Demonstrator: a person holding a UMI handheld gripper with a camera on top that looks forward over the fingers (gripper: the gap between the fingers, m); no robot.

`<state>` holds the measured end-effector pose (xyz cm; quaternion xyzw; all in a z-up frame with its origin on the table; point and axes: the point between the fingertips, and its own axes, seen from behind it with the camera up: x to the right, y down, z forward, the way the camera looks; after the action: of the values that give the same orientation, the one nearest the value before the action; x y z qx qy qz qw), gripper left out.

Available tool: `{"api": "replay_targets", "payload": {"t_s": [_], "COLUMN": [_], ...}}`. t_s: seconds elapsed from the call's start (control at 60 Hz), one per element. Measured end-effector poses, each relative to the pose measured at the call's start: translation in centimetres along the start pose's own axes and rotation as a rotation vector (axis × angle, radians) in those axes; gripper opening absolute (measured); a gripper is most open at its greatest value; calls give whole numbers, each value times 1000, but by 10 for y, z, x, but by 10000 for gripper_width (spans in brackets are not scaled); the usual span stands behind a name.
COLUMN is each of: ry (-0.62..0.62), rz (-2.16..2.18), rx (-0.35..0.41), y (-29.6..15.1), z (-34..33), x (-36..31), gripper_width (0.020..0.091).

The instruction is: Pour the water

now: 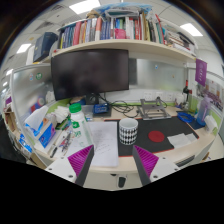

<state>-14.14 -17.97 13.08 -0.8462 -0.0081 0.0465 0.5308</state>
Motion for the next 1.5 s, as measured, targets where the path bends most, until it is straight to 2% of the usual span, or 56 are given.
{"api": "replay_targets", "payload": {"t_s": [0.067,0.217,0.333,0.517,0.9,0.95,0.967,0.983,1.0,1.067,1.15,1.217,1.283,1.5], "ry": [-21,-72,-100,-90,-31,-11,-6,-6,-10,-48,-36,-81,-135,-121], "rz": [-16,-79,-82,-79,-141,-142,-140,-137,-133,-123,-141,-138,-106,-86], "rx": [-7,68,81,131,201,191,187,183,182,184,177,174,169,128], "y": [10,3,-1,-17,-11,-6,-5,-4,-4,-3,-4,-1,1,-9], "z": [7,34,61,103,160,165,166,167,167,167,165,165,165,166], "x": [-29,-74,-96,-114,-122,-119,-118,-117,-118,-126,-122,-134,-143,-131], "gripper_width": [793,794,799,798,791,752,711,642,534,528,463,428,429,413]}}
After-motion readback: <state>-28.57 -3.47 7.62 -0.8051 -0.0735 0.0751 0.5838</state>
